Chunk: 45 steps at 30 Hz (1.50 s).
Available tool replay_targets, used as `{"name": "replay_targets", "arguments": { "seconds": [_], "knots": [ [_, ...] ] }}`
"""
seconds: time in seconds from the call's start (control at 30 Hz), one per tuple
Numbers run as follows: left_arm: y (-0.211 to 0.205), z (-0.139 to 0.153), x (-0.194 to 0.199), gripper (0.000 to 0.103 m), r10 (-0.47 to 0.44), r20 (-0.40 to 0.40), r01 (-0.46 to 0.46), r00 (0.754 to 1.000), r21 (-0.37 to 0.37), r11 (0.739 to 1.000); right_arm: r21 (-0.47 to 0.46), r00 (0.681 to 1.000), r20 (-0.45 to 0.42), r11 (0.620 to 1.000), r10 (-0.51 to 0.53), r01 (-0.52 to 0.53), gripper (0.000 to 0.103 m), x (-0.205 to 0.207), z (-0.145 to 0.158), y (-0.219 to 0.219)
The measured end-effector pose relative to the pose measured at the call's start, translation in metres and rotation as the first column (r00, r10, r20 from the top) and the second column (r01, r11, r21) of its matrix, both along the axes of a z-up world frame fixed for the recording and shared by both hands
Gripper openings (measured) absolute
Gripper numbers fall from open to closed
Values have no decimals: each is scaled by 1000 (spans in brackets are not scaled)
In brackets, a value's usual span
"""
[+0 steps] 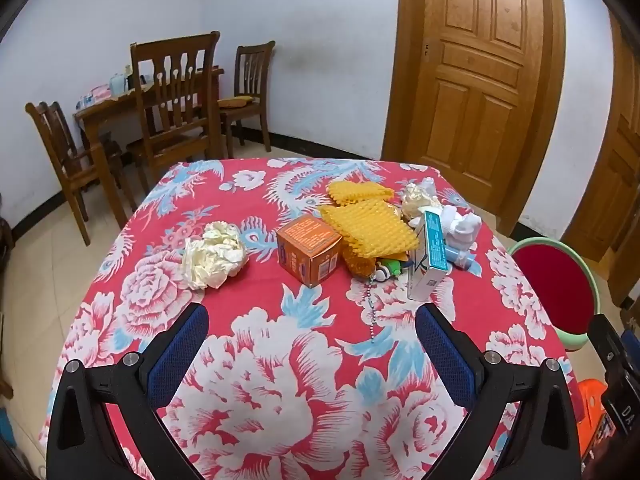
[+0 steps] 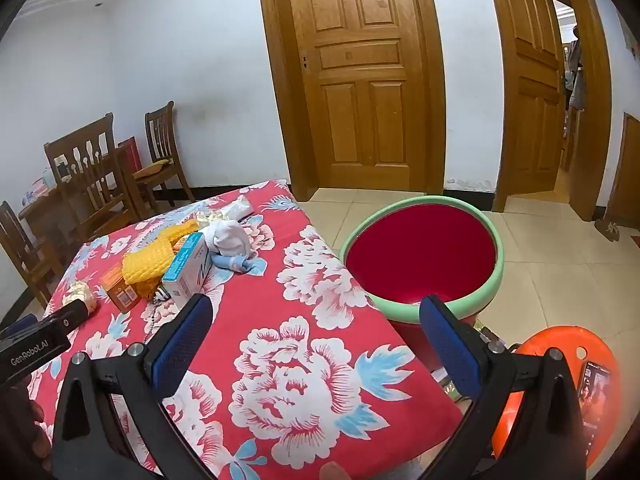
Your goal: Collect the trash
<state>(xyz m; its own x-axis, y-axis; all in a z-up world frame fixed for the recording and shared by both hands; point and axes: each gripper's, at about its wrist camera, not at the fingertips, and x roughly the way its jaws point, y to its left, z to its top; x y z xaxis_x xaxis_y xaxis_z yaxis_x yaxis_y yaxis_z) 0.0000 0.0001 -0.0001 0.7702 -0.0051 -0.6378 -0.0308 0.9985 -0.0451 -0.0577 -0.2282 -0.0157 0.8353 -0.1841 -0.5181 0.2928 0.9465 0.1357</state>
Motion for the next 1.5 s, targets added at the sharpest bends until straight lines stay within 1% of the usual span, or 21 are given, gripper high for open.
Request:
{"name": "replay_targets", "arguments": {
  "seconds": [0.9, 1.0, 1.5],
  "knots": [
    [1, 0, -3, 102, -1, 1, 1, 1000, -10, 1000, 4, 1000, -15, 1000, 0, 1, 101, -1, 3, -1],
    [3, 1, -2, 102, -2, 0, 2, 1000, -9, 1000, 3, 1000, -14, 1000, 0, 0, 101, 0, -3, 0],
    [3, 0, -2, 102, 0, 0, 0, 1000, -14, 1000, 4, 1000, -18, 1000, -1, 1, 101, 0, -2, 1]
  ]
}}
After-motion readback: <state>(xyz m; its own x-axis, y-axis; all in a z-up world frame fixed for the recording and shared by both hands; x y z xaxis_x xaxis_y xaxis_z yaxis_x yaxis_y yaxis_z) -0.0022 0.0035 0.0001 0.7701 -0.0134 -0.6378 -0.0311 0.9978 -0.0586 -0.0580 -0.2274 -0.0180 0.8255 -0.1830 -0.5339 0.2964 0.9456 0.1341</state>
